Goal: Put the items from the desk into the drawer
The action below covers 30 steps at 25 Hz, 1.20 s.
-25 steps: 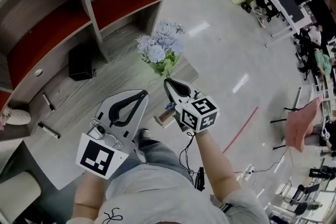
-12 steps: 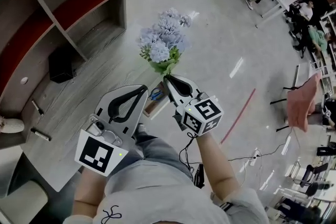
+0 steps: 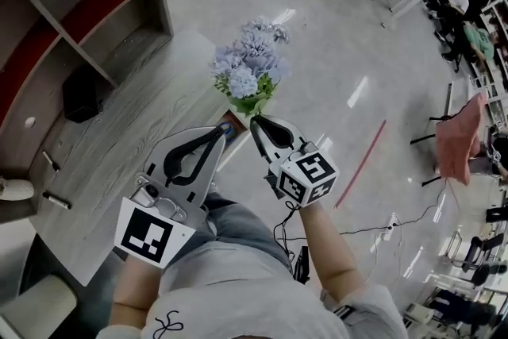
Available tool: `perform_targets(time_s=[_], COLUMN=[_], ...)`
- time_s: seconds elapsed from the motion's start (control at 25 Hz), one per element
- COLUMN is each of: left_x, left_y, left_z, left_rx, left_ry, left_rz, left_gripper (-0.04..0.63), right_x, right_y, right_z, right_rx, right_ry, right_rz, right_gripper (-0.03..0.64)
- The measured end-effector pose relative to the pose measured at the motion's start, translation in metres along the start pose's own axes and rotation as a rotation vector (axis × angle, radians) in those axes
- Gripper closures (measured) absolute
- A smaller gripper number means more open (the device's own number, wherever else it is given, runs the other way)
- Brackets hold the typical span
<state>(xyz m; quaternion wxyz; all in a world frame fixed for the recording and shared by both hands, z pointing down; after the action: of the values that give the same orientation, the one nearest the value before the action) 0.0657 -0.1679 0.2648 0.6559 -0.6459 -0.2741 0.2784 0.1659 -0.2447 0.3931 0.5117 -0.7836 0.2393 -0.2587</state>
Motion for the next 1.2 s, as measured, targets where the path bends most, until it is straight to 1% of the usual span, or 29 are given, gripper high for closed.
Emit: perform_targets(time_s=[0.2, 0.28, 0.44, 0.52, 0.68, 0.72, 0.88, 1.04, 1.2], left_x=[0.016, 0.026, 0.059, 0.072, 0.131, 0.138, 0.141, 0.153, 0.154], left_y=[0.011, 0.008, -0.017, -0.014, -0.012, -0.012, -0.009, -0.001, 0.001], left_z=[0.006, 0.018, 0.058, 0.072, 0.128, 0.136, 0.137, 0.141, 0.141], left_rx=[-0.012, -0.010, -0.009, -0.016, -0.027, -0.031, -0.035, -0.011, -0.003], left_ry=[-0.009, -0.006, 0.014, 0.024, 0.040, 0.040, 0.039, 0.047, 0.057], left_rz=[-0.003, -0.004, 0.001, 0.002, -0.009, -0.012, -0.010, -0.009, -0.026], left_gripper=[0.586, 0.586, 0.586, 0.586, 0.586, 0.586, 0.586, 0.586, 0.586], right_x=[-0.004, -0.012, -0.038, -0.048, -0.094, -0.102, -0.105, -0.111, -0.107], right_y=[0.005, -0.002, -0.034, -0.034, -0.054, -0.056, -0.051, -0.047, -0.045], right_z=[0.018, 0.026, 0.046, 0.057, 0.107, 0.113, 0.114, 0.128, 0.128], right_rx=[0.019, 0.026, 0.029, 0.030, 0.029, 0.030, 0.034, 0.039, 0.038], right_ry=[-0.012, -0.015, -0.014, -0.012, -0.005, -0.004, -0.004, -0.004, -0.001], right_rz=[-0.010, -0.008, 0.004, 0.001, 0.005, 0.009, 0.030, 0.069, 0.105], right_gripper=[0.586, 0.586, 0.586, 0.586, 0.586, 0.586, 0.586, 0.586, 0.586])
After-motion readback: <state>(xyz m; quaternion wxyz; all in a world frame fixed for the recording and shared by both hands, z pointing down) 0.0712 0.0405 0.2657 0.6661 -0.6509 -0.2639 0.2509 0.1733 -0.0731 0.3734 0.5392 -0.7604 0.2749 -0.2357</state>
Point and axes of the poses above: the fingertips, and each gripper's own axes: z backward along the fingers, x to its right, y out of its top, the point moved 3 cm from there along z, backward along the fingers, and after that the axes turned 12 degrees about -y, right-handed, at the moved point
